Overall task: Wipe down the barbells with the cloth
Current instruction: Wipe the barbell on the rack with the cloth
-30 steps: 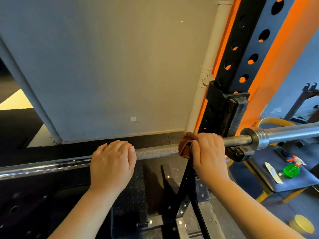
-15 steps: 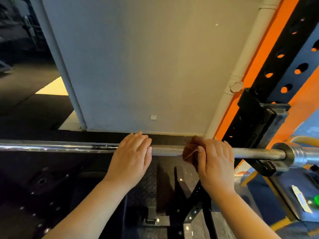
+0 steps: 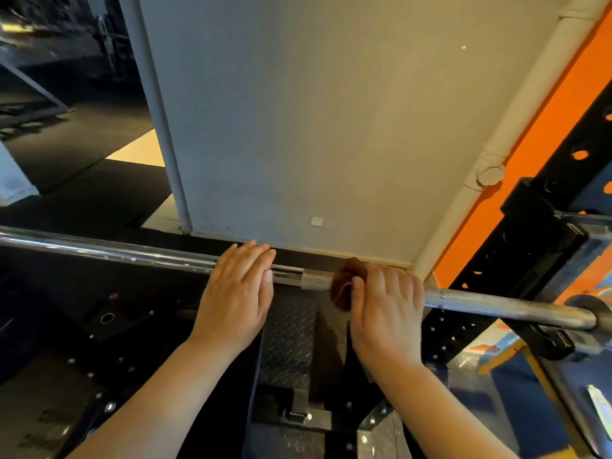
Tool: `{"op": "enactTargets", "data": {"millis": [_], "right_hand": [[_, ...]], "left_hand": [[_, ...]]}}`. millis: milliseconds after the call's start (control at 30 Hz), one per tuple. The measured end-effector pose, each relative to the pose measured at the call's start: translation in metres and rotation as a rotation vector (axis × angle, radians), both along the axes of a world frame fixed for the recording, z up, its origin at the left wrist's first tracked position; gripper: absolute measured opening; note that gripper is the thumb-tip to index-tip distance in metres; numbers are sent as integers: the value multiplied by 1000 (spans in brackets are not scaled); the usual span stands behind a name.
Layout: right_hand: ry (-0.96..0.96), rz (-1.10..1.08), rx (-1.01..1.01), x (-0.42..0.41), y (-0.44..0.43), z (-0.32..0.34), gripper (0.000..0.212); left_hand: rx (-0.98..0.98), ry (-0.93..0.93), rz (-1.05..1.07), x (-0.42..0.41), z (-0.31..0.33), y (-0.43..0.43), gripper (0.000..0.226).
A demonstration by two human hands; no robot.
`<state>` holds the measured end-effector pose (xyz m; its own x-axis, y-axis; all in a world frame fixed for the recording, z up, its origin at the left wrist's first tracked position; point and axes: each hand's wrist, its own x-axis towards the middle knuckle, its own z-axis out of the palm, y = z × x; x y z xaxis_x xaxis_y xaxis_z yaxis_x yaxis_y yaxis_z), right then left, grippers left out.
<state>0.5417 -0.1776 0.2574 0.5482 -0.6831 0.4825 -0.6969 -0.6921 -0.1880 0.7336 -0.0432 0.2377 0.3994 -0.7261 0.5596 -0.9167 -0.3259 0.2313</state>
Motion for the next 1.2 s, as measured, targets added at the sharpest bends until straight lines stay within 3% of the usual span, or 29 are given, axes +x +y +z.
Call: {"op": "enactTargets", "data": {"millis": [200, 333, 400, 533, 800, 900, 1033, 1200], "right_hand": [[161, 226, -56, 20, 8, 10, 43], [105, 143, -70, 19, 5, 13, 40], [157, 97, -10, 36, 17, 21, 40], [292, 217, 117, 65, 15, 38, 39], [153, 287, -204, 37, 21, -6, 43], [238, 279, -198, 51, 26, 7, 42], [373, 399, 5, 84, 26, 38, 41], [298, 379, -114, 64, 29, 16, 39]], "left_hand": [[30, 7, 33, 13, 2, 10, 52], [22, 33, 7, 15, 7, 12, 49], [32, 42, 5, 16, 10, 11, 47], [87, 3, 10, 17, 12, 12, 46], [23, 0, 5, 14, 11, 12, 44], [58, -15, 5, 14, 12, 11, 46], [111, 43, -58, 20, 18, 13, 47], [165, -7, -118, 34, 16, 25, 52]]}}
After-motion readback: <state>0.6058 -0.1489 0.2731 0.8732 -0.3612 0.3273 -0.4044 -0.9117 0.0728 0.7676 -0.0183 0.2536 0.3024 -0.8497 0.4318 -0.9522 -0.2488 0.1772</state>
